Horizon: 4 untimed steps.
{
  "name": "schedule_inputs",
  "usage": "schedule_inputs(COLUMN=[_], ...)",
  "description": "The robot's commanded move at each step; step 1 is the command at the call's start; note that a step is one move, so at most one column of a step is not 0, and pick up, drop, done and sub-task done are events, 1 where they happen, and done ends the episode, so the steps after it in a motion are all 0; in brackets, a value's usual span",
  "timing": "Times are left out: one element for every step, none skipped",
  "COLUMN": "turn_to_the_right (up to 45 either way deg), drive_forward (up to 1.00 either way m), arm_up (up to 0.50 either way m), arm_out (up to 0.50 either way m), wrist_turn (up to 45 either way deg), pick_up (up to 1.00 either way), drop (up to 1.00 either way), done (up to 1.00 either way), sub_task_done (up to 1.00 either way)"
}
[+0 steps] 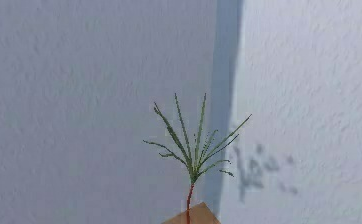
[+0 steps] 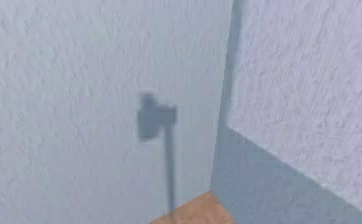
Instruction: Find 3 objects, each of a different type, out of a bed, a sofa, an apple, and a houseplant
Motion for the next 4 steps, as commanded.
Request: schedule_inputs(turn_to_the_right=[0.0,-45.0,-45.0,-45.0], drive_forward=[0.00,0.00,0.00,0.00], arm_up=[0.00,0.00,0.00,0.00], arm_out=[0.00,0.00,0.00,0.00], wrist_turn=[0.0,0.0,0.0,0.0], pick_up=[0.00,0.00,0.00,0.00], drop=[0.00,0.00,0.00,0.00], done=[0.00,0.00,0.00,0.00], sub_task_done=[1.00,0.00,0.00,0.00])
